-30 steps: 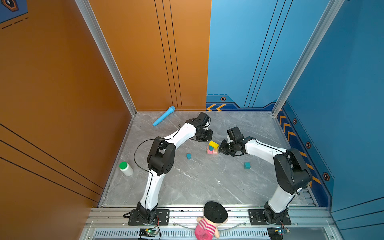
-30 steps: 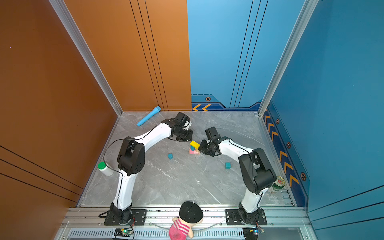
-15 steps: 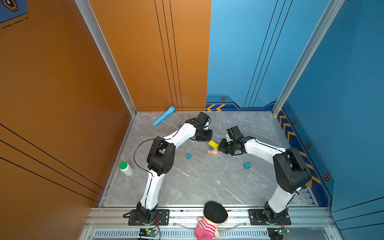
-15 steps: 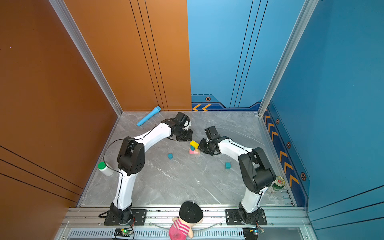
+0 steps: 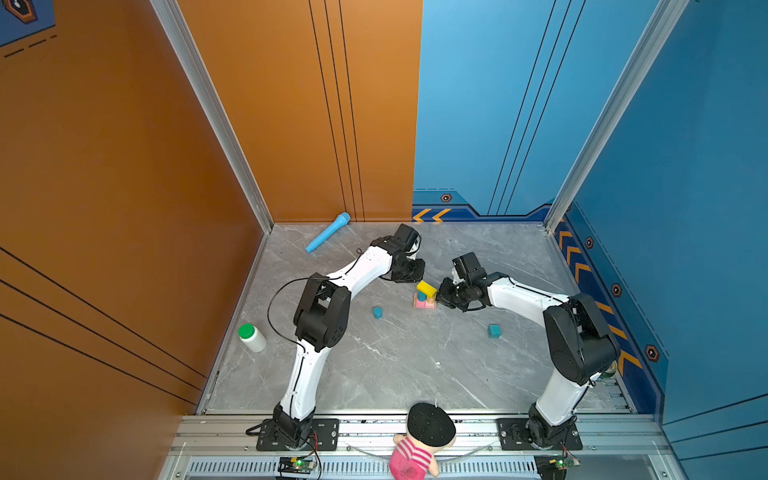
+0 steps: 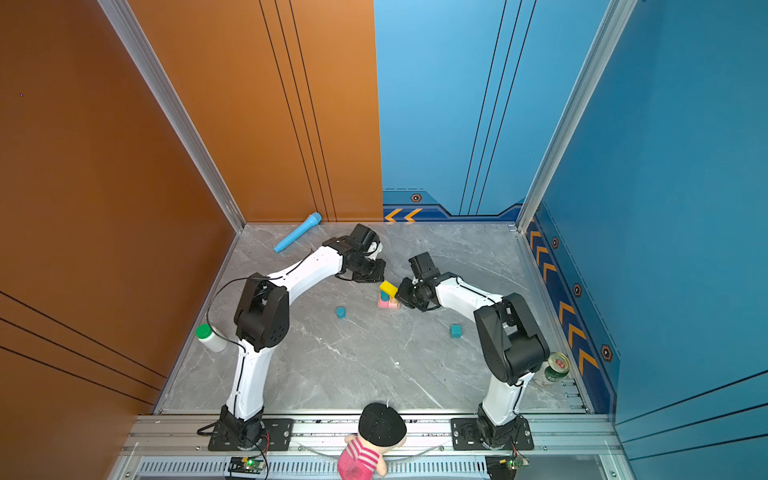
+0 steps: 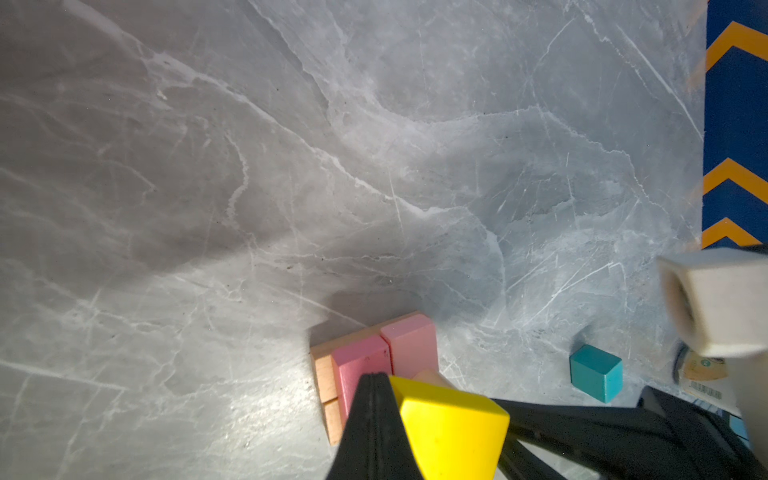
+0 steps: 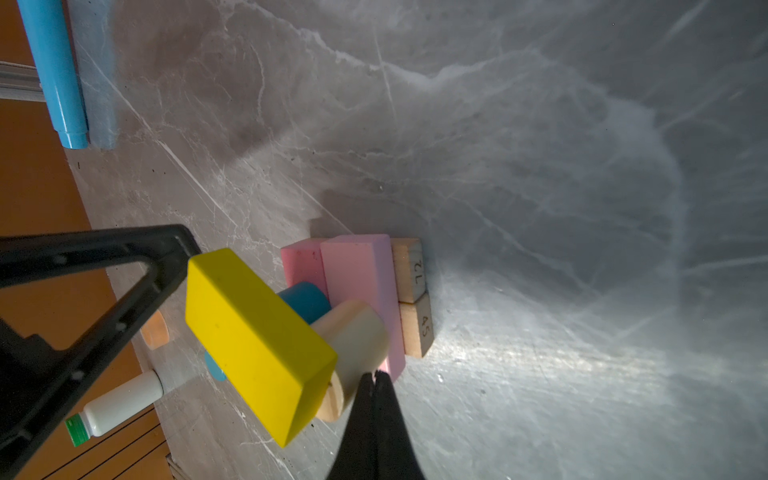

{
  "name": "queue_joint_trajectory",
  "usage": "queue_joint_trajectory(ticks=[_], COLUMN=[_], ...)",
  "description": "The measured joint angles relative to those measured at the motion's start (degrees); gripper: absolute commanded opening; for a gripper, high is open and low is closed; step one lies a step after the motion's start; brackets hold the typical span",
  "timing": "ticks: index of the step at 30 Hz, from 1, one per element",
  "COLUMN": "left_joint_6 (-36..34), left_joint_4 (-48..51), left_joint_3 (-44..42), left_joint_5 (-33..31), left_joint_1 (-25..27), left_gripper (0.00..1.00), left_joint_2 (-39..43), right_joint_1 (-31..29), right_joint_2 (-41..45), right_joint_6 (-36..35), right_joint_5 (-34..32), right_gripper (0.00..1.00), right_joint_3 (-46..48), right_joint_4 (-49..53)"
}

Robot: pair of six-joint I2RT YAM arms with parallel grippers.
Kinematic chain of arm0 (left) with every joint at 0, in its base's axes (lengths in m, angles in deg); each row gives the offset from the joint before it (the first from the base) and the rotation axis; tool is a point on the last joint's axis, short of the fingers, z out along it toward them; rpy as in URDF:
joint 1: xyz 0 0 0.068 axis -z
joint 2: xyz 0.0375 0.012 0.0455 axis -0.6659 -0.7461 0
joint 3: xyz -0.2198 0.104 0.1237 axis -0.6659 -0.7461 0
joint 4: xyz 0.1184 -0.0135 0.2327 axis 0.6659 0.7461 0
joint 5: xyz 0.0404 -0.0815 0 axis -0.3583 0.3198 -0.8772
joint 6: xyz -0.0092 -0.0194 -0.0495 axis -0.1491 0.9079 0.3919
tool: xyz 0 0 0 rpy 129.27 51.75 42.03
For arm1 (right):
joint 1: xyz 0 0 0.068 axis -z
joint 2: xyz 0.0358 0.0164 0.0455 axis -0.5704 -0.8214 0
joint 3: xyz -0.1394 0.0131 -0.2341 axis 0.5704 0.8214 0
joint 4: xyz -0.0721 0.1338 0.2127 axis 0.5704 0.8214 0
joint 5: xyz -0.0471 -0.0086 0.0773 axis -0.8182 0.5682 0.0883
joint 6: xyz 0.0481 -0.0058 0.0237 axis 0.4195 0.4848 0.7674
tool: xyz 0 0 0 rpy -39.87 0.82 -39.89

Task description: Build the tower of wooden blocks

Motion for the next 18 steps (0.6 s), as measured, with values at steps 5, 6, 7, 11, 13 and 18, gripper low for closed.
queue_joint_trajectory(ticks=[5,6,7,11,13,18], left_joint_6=[0.00,0.00,0.00,0.00,-0.02,0.00], left_joint_4=[0.00,0.00,0.00,0.00,0.00,0.02], left_joint_3=[0.00,0.00,0.00,0.00,0.00,-0.02], left_joint_5=[0.00,0.00,0.00,0.00,0.00,0.00], left_joint_1=[0.00,0.00,0.00,0.00,0.00,0.00], left_gripper=[0.00,0.00,0.00,0.00,0.00,0.00], left_joint_2=[0.00,0.00,0.02,0.02,0.02,0.02], right_joint_1=[0.35,0.46,0.57,0.96,1.18,1.75], right_joint_2=[0.02,0.04,0.04,0.07,0.07,0.07], right_joint_6=[-0.02,-0.02,-0.02,-0.07,-0.20,-0.52], right_joint_5=[-0.07,-0.07,-0.09,-0.50,-0.74,-1.55], right_gripper=[0.00,0.00,0.00,0.00,0.00,0.00], right_joint_3=[0.00,0.00,-0.02,-0.11,-0.15,-1.81], right_joint_4=[0.52,0.66,0.85,1.53,1.77,2.86])
